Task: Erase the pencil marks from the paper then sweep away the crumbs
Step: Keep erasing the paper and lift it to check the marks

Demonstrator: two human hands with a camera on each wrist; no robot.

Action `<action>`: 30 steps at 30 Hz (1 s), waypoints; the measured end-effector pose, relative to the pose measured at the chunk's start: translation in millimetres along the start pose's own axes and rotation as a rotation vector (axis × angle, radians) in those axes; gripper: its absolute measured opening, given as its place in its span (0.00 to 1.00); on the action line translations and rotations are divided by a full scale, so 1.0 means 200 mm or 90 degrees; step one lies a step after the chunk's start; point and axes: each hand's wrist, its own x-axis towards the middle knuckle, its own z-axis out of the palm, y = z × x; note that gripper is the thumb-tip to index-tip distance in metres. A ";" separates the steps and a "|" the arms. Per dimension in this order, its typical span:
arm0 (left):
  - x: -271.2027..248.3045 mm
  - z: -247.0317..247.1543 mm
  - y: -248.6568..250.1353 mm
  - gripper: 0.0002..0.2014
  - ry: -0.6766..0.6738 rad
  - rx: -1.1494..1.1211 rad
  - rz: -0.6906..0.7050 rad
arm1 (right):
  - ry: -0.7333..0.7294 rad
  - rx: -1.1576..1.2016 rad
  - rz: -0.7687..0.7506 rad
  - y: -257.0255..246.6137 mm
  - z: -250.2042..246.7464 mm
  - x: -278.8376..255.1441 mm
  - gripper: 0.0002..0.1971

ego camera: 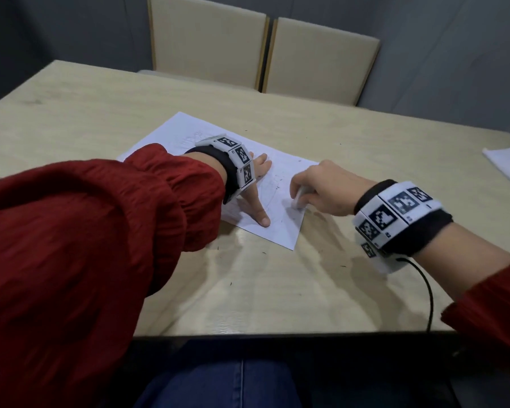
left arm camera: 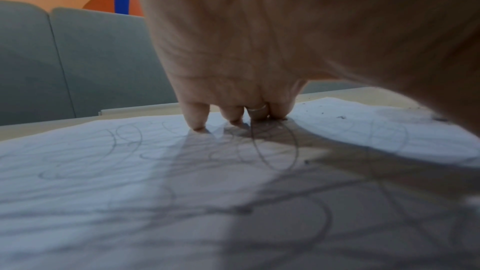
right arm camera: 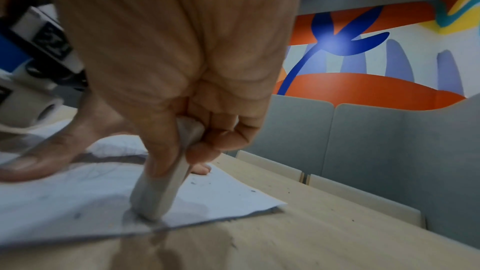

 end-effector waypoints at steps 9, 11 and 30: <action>0.01 0.01 -0.02 0.74 0.008 -0.002 0.008 | 0.073 0.041 0.036 -0.02 -0.01 0.17 0.11; 0.01 0.00 -0.01 0.70 0.018 -0.001 0.005 | 0.037 0.048 0.023 -0.01 0.00 0.08 0.11; 0.08 0.04 -0.05 0.84 -0.007 -0.052 0.005 | -0.044 0.018 0.014 -0.05 -0.01 -0.02 0.09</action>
